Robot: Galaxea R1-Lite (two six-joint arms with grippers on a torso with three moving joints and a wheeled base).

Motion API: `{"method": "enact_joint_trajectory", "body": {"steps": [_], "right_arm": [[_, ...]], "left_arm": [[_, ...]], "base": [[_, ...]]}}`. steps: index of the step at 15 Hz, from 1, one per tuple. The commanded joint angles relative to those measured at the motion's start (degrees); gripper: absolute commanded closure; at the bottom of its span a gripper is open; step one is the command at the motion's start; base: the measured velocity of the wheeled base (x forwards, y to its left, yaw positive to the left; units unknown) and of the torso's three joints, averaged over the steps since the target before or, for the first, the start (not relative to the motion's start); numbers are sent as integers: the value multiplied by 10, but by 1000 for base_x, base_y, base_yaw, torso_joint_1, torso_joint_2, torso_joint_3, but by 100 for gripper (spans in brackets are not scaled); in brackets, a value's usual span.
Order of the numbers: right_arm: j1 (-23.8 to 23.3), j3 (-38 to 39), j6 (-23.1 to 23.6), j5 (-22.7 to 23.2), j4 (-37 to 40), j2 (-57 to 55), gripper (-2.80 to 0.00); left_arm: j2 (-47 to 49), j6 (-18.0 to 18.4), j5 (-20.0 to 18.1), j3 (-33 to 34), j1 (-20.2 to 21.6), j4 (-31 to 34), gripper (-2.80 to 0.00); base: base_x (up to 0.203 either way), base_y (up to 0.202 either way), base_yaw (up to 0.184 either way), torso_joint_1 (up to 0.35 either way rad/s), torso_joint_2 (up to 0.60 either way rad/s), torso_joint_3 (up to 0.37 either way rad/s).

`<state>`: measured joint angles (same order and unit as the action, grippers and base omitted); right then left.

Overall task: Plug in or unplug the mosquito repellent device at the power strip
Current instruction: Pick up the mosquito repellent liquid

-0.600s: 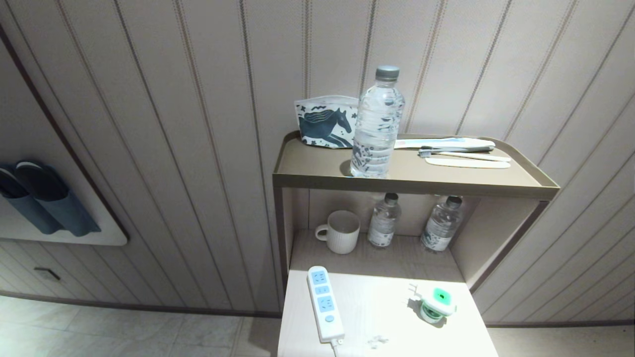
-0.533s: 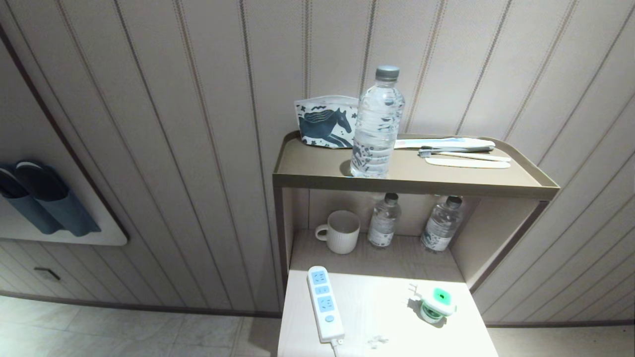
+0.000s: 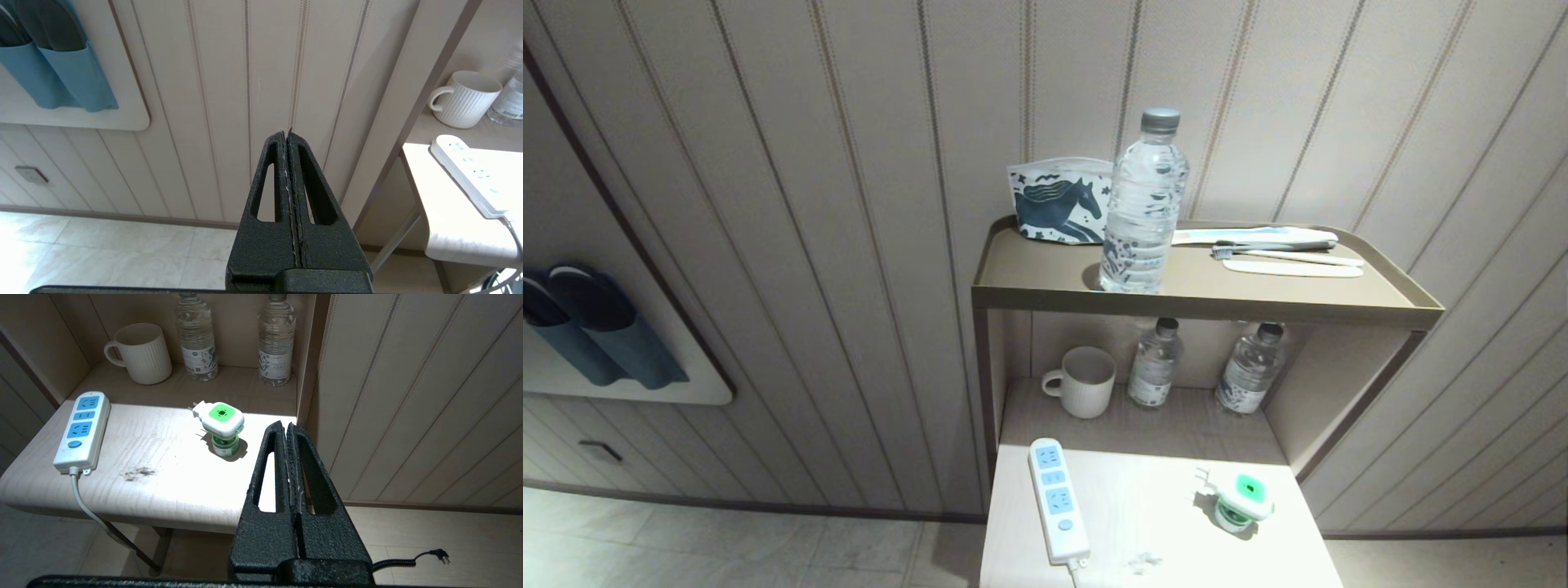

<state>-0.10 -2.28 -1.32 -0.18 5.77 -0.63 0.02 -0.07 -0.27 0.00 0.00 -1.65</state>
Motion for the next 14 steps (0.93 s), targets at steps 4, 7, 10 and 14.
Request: {"method": "enact_joint_trajectory", "body": {"steps": [4, 7, 10, 14], "right_arm": [[0, 0, 0, 0, 0, -1, 0], [0, 0, 0, 0, 0, -1, 0], [0, 0, 0, 0, 0, -1, 0], [0, 0, 0, 0, 0, -1, 0]], "left_arm": [[0, 0, 0, 0, 0, 0, 0], [0, 0, 0, 0, 0, -1, 0], [0, 0, 0, 0, 0, 0, 0], [0, 0, 0, 0, 0, 0, 0]], "base": [[0, 0, 0, 0, 0, 0], [0, 0, 0, 0, 0, 0], [0, 0, 0, -106, 224, 121], [0, 0, 0, -145, 320, 163]]}}
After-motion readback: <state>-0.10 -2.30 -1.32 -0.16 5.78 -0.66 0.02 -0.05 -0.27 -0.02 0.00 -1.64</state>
